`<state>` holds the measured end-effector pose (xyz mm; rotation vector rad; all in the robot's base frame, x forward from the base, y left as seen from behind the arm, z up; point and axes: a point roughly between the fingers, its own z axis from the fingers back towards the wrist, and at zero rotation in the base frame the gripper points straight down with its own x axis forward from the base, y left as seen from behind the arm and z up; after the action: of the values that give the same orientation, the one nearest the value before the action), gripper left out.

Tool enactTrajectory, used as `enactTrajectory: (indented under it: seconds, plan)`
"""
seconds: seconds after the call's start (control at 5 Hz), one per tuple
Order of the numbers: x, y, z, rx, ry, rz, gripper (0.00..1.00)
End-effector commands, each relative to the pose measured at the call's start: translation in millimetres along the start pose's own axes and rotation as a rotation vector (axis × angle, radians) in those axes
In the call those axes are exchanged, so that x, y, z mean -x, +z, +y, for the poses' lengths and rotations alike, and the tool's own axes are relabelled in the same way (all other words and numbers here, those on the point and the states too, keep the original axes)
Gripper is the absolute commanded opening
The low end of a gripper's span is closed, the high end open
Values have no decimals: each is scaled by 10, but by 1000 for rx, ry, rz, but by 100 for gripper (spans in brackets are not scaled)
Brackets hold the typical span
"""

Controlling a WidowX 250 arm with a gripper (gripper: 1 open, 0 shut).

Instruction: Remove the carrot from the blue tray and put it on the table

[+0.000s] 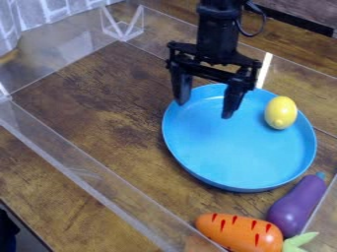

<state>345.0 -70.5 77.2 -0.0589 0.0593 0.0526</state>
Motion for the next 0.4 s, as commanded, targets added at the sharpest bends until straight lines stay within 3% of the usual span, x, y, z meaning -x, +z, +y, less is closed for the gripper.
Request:
enactTrajectory:
  seconds: [0.0,0.2]
  plan:
    - [-157,149,-207,26,-32,-78,100]
    - [-245,124,-300,38,-12,-97,100]
